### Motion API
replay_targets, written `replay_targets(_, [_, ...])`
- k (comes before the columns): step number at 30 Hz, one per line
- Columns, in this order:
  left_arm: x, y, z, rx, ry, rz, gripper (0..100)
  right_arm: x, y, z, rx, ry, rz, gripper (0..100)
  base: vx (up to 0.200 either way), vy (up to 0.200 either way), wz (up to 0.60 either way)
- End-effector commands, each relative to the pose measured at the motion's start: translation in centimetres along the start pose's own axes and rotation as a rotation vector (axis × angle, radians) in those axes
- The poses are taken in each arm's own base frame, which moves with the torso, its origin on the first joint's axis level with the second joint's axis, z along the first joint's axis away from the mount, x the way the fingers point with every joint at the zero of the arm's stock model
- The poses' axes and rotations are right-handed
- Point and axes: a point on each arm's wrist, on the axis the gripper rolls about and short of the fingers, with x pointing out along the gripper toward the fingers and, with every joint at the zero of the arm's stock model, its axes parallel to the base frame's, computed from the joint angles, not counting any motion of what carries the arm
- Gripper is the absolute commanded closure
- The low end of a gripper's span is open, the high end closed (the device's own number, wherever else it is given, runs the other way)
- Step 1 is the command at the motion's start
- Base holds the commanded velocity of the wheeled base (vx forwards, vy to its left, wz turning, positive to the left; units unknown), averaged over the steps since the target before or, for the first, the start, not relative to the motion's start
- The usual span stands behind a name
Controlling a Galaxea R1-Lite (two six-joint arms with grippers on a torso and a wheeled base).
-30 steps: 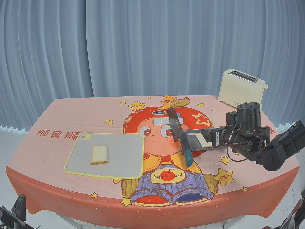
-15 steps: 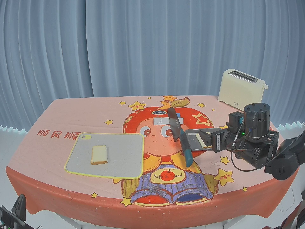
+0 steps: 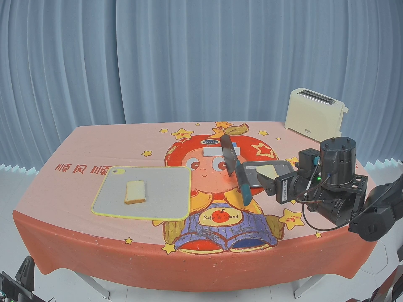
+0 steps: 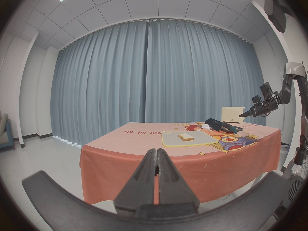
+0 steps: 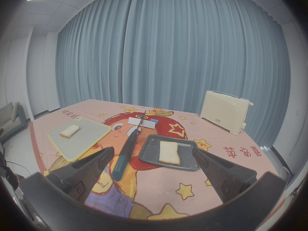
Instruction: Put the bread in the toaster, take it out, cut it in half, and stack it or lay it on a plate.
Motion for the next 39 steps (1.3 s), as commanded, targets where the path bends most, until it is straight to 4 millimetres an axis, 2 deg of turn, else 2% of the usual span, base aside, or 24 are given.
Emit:
replay_targets(1, [0.00,0.00,-0.49,-0.002,0.000,0.001,100,-0.19,0.60,0.03,-0.003,-0.004,0.020,0,0.000,0.000,0.00])
replay_targets(10, [0.00,0.00,-0.49,-0.002,0.000,0.001,100,-0.34,0.99,-0.01,-0.005,-0.004,0.034,0,0.000,0.000,0.00])
replay_targets(39, [0.00,0.00,-0.49,0.000,0.000,0.001,100,-0.49,1.36,-0.21,-0.013,0.000,0.045,0,0.000,0.200,0.00])
